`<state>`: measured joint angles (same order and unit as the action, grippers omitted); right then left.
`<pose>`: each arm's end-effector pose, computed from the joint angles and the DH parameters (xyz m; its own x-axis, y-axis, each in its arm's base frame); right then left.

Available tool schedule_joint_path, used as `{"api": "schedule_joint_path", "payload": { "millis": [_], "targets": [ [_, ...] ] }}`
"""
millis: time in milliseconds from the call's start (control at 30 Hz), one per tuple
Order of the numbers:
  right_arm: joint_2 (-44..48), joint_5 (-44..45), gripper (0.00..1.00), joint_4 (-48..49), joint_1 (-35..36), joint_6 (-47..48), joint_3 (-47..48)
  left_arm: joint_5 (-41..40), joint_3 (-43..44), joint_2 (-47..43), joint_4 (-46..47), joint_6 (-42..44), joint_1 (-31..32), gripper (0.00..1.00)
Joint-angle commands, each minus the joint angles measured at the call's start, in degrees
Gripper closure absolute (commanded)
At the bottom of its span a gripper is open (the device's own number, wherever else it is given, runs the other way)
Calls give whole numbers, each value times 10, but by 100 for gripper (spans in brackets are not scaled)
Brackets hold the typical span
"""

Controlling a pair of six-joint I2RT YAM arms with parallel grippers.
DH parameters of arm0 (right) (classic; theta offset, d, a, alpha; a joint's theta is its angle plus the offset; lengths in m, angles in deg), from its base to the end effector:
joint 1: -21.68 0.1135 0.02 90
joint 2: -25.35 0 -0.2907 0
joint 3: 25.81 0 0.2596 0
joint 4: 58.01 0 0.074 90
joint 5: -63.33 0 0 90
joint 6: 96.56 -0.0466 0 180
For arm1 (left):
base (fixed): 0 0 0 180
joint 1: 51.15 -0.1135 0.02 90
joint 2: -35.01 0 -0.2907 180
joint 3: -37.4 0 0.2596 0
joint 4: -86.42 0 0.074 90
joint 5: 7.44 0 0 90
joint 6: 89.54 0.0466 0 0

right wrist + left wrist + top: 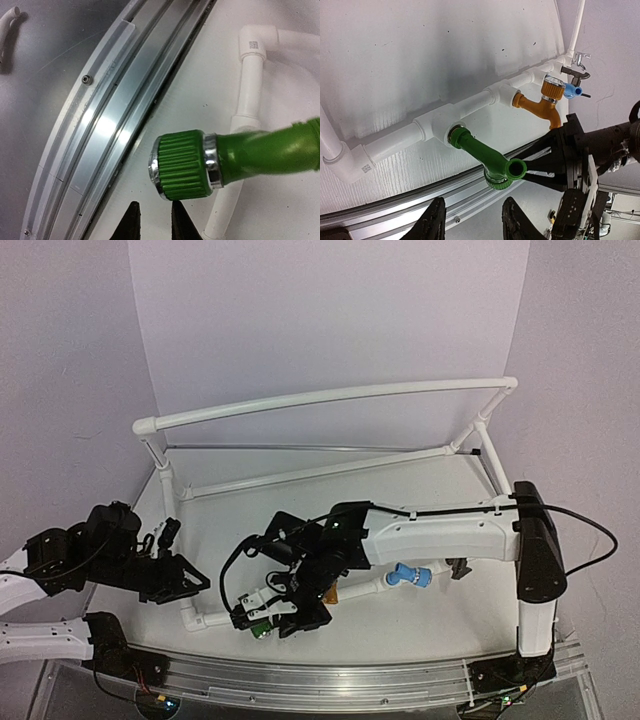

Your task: Install the water faucets

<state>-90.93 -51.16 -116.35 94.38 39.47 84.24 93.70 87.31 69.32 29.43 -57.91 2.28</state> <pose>0.1174 0.4418 0.2409 0.4770 -0.6711 -0.5676 -0.8333 -0.5507 -0.0491 0.0641 -0.1015 0.2680 -0.9511 -0.1201 -0.2847 0.1231 0.6977 -0.7058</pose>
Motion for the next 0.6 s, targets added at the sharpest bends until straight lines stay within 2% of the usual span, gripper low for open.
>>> {"api": "schedule_joint_path", "payload": {
  "millis": [0,500,567],
  "targets": [
    [-21,-10,80,25,27,-23,11,-27,-7,-20,-8,-17,0,60],
    [-55,90,45,119,80,-121,60,-87,1,-49,-31,-45,0,55],
    [-59,105,43,124,88,-129,66,-101,4,-55,-39,-50,0,53]
  ]
}}
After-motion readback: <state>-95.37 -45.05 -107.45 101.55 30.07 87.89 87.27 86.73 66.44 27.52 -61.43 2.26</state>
